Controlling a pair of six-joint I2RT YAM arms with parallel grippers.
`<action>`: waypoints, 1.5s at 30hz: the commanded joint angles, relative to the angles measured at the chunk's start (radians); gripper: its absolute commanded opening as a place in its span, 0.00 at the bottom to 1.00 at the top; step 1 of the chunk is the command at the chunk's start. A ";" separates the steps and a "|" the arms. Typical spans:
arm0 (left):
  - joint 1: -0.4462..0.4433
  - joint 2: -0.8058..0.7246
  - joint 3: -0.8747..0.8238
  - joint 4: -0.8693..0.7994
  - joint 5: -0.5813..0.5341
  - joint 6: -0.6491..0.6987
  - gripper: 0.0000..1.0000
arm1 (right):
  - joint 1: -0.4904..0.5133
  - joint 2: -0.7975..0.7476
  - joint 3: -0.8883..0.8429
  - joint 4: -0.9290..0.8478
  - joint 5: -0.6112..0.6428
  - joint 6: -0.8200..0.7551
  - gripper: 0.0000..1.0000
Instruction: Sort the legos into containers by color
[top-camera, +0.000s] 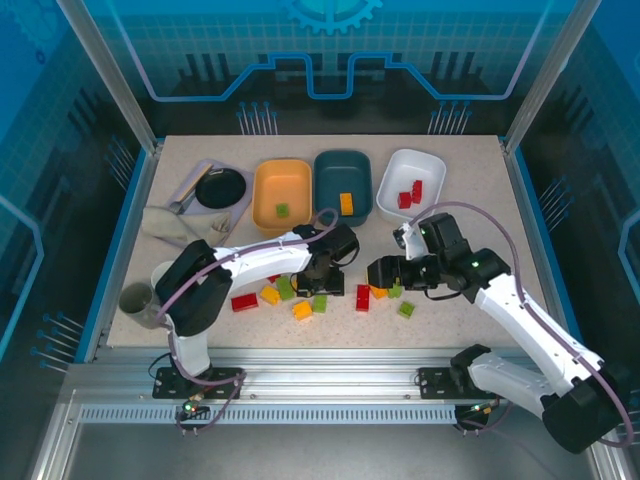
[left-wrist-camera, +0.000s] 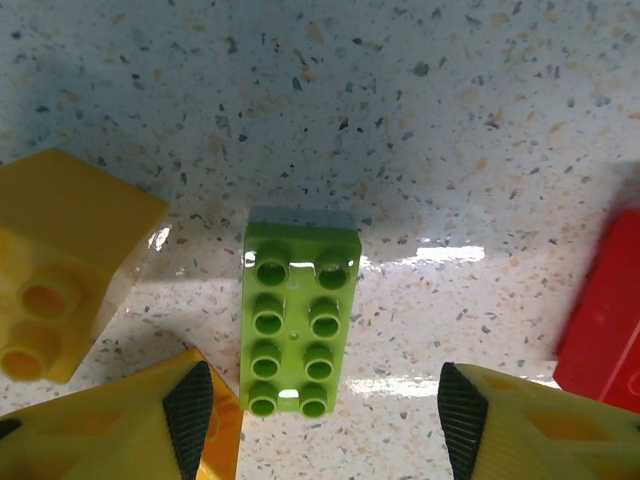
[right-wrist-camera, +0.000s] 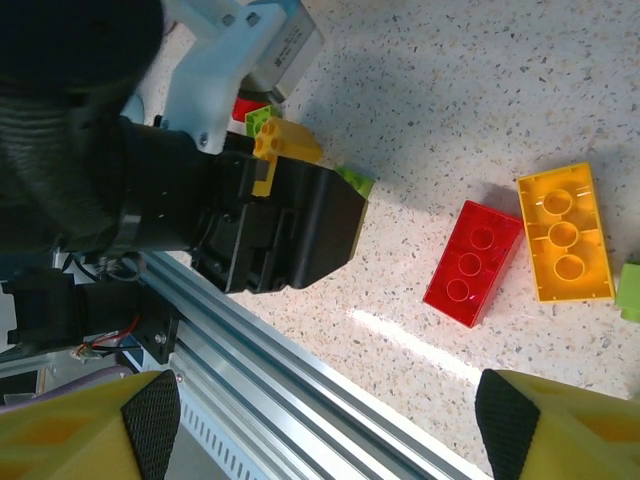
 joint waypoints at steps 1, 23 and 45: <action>-0.005 0.037 0.028 -0.038 -0.025 0.023 0.64 | -0.016 -0.029 -0.011 -0.038 -0.028 0.008 0.80; -0.008 0.142 -0.006 0.015 -0.025 0.038 0.44 | -0.044 -0.047 -0.038 -0.015 -0.091 0.020 0.79; 0.095 -0.043 0.172 -0.118 -0.099 0.082 0.33 | -0.043 -0.011 0.048 0.018 -0.143 -0.008 0.77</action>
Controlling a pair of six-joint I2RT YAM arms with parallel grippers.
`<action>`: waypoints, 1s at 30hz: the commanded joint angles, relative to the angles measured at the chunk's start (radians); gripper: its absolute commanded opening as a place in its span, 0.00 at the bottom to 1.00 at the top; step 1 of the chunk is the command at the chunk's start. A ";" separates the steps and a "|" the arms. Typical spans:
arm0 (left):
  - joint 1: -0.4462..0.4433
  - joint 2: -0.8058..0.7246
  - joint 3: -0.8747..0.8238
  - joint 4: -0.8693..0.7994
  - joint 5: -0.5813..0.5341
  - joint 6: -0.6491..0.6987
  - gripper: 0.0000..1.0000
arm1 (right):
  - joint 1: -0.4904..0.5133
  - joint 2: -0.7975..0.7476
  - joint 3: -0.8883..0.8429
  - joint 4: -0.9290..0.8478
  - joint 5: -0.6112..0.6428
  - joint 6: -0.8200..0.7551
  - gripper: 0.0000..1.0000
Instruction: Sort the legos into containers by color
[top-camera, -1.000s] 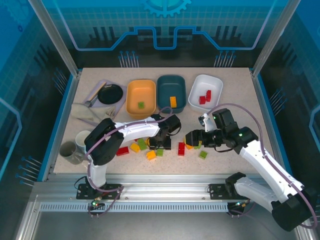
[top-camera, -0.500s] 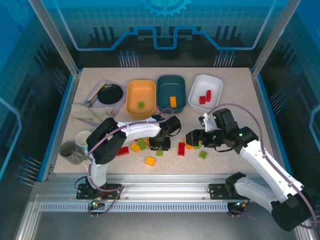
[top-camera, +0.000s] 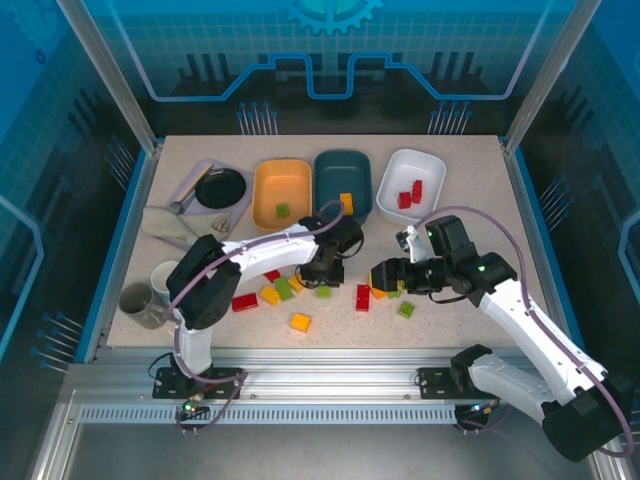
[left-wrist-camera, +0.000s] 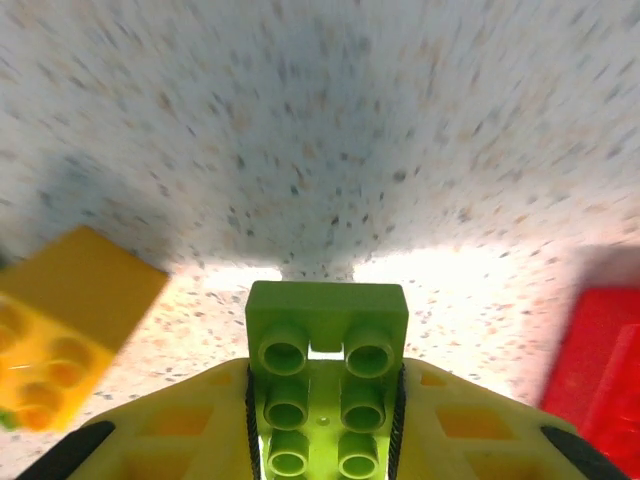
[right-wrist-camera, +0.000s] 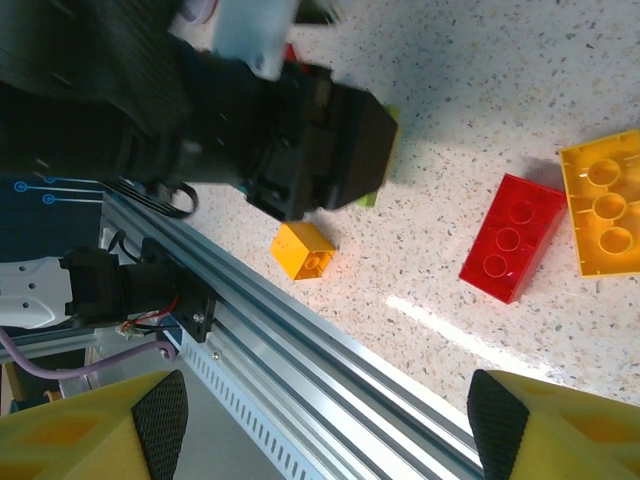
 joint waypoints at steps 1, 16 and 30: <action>0.076 -0.092 0.068 -0.071 -0.038 0.043 0.33 | -0.010 0.032 0.073 0.045 -0.048 -0.012 0.77; 0.462 0.078 0.353 -0.147 -0.057 0.186 0.33 | 0.097 0.473 0.420 0.282 0.001 0.078 0.82; 0.524 0.413 0.670 -0.302 -0.150 0.104 0.33 | 0.080 0.716 0.541 0.415 -0.065 0.174 0.83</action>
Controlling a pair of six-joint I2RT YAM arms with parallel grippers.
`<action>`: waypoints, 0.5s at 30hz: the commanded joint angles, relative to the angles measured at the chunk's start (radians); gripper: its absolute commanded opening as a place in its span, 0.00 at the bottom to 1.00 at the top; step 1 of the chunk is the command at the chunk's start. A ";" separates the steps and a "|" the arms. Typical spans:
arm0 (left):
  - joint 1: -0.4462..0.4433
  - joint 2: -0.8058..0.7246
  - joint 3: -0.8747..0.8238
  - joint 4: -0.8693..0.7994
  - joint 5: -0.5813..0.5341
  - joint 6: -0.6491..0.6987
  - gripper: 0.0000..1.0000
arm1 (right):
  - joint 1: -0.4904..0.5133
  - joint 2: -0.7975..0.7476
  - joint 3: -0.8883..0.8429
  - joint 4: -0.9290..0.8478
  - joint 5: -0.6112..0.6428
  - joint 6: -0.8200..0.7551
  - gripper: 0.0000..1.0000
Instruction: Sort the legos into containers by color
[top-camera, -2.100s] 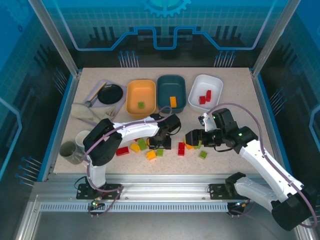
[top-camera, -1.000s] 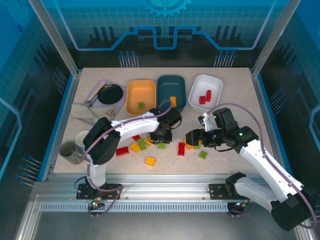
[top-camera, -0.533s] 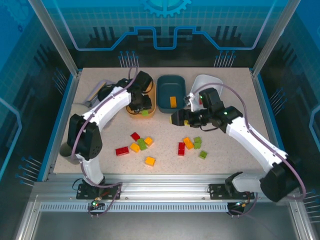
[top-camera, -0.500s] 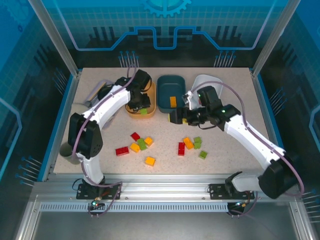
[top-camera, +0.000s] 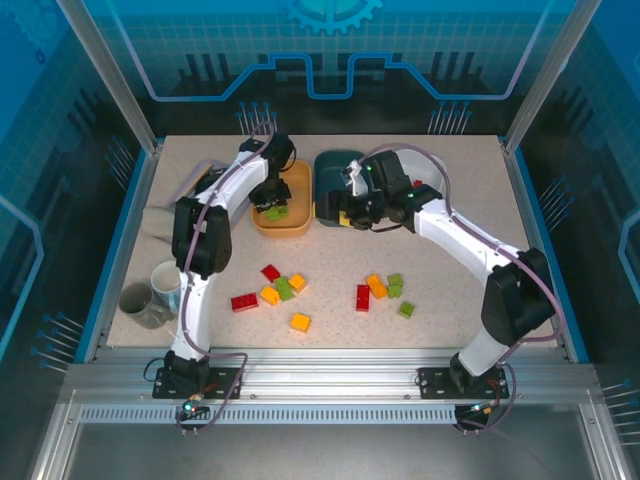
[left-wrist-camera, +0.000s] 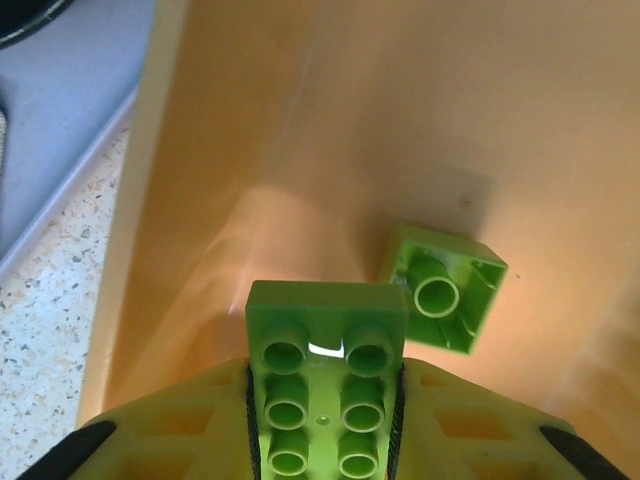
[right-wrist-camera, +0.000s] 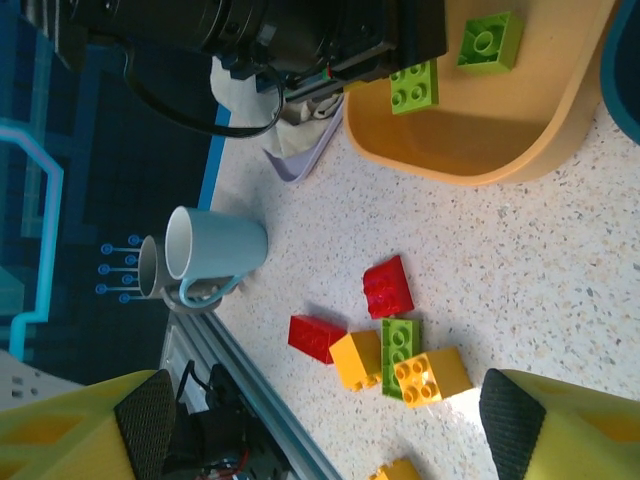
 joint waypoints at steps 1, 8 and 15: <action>0.000 0.038 0.062 -0.077 -0.036 -0.034 0.33 | -0.006 0.039 0.054 0.059 -0.041 0.039 0.83; 0.000 0.070 0.065 -0.077 -0.020 -0.053 0.38 | -0.026 0.056 0.043 0.050 -0.051 0.039 0.83; -0.010 0.050 0.078 -0.068 0.001 -0.045 0.57 | -0.042 0.014 0.006 -0.009 -0.016 0.007 0.82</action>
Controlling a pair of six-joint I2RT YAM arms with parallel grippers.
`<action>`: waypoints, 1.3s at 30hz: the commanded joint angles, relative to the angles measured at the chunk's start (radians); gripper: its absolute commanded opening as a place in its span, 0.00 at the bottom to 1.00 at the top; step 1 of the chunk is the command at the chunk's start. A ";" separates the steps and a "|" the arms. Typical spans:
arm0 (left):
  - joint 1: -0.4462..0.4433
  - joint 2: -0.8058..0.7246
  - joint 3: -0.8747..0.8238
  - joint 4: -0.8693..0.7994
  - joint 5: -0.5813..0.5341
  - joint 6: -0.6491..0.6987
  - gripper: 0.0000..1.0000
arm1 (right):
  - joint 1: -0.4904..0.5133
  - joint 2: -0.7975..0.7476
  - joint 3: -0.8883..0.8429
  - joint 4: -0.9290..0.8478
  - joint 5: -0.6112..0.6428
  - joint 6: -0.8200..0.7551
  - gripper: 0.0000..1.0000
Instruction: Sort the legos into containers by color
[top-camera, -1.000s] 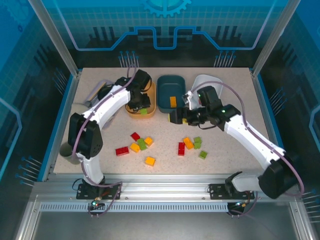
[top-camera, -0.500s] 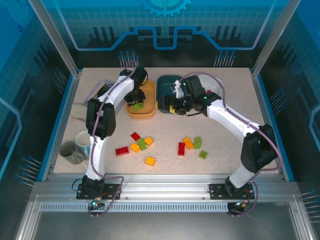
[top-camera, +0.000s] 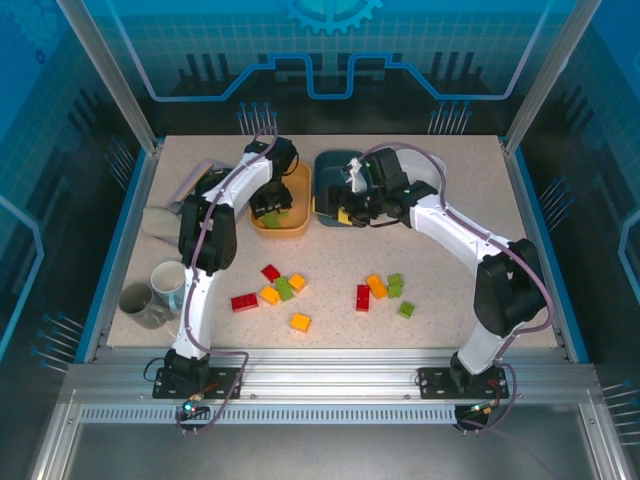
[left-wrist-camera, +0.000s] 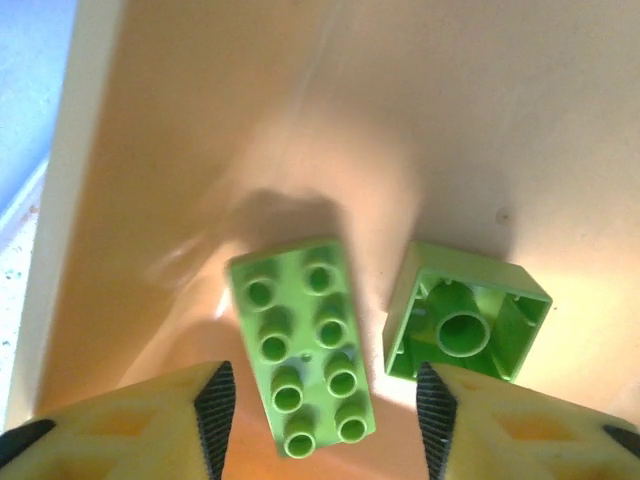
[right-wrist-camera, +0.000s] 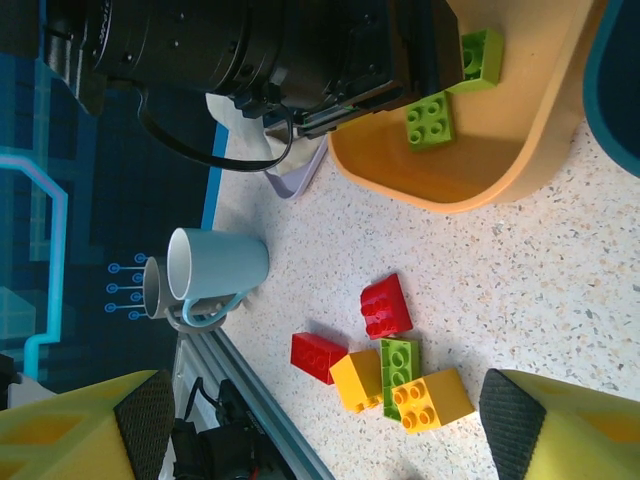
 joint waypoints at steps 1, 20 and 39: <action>-0.009 -0.014 0.046 -0.027 0.012 0.003 0.58 | -0.015 -0.046 -0.018 -0.055 0.018 -0.028 0.82; -0.146 -0.681 -0.540 0.390 0.302 -0.140 0.78 | 0.024 -0.127 -0.150 -0.603 0.476 -0.340 0.71; -0.341 -1.048 -1.011 0.471 0.291 -0.287 0.79 | 0.082 0.160 -0.058 -0.580 0.580 -0.378 0.61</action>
